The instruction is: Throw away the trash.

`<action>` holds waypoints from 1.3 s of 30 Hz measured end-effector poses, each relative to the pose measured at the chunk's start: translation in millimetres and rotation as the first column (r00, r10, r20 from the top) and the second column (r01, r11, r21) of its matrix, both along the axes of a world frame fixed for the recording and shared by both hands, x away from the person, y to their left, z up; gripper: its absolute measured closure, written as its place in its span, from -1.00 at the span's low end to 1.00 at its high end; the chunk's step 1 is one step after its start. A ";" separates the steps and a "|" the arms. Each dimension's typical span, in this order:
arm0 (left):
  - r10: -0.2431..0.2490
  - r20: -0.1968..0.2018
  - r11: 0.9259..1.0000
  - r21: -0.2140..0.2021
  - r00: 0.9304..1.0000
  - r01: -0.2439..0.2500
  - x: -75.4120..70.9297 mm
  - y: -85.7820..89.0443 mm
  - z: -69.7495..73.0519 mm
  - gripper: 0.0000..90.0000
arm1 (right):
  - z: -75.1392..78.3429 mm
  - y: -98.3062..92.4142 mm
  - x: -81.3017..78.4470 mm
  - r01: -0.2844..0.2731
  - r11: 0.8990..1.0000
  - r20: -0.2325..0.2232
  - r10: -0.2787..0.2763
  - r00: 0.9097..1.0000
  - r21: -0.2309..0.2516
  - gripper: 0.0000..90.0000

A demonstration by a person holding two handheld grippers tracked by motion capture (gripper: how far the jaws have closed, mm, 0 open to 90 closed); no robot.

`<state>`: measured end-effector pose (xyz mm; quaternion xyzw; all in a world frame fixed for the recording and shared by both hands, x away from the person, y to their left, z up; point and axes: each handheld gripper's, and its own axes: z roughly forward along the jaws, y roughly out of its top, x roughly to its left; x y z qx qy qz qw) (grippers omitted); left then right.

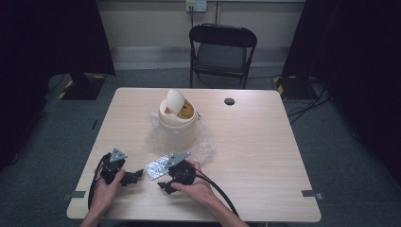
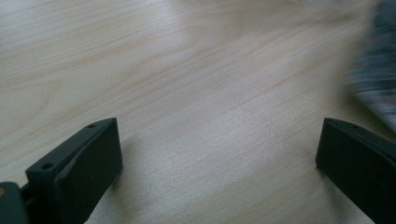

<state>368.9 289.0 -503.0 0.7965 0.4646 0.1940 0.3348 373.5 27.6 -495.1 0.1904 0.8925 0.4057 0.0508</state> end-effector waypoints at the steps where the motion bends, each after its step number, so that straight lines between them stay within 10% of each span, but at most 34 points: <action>1: 0.000 0.000 1.000 0.000 1.000 0.000 0.0 0.0 0.0 -1.00 | -1.4 0.0 -0.8 -0.013 1.000 -0.015 0.013 1.000 -0.011 -0.49; 16: 0.000 0.001 1.000 0.002 1.000 0.000 0.1 0.1 0.1 -1.00 | 2.5 12.1 23.8 0.062 0.998 0.090 -0.062 0.994 -0.006 -0.63; 29: -0.003 0.000 1.000 0.005 1.000 0.003 0.1 0.3 0.1 -1.00 | 2.7 41.7 53.8 -0.041 0.999 0.013 0.041 0.999 0.022 -0.59; 39: -0.003 0.001 1.000 0.004 1.000 0.003 0.1 0.3 0.1 -1.00 | 0.3 5.8 35.8 -0.134 0.990 -0.048 0.133 0.990 -0.034 -0.63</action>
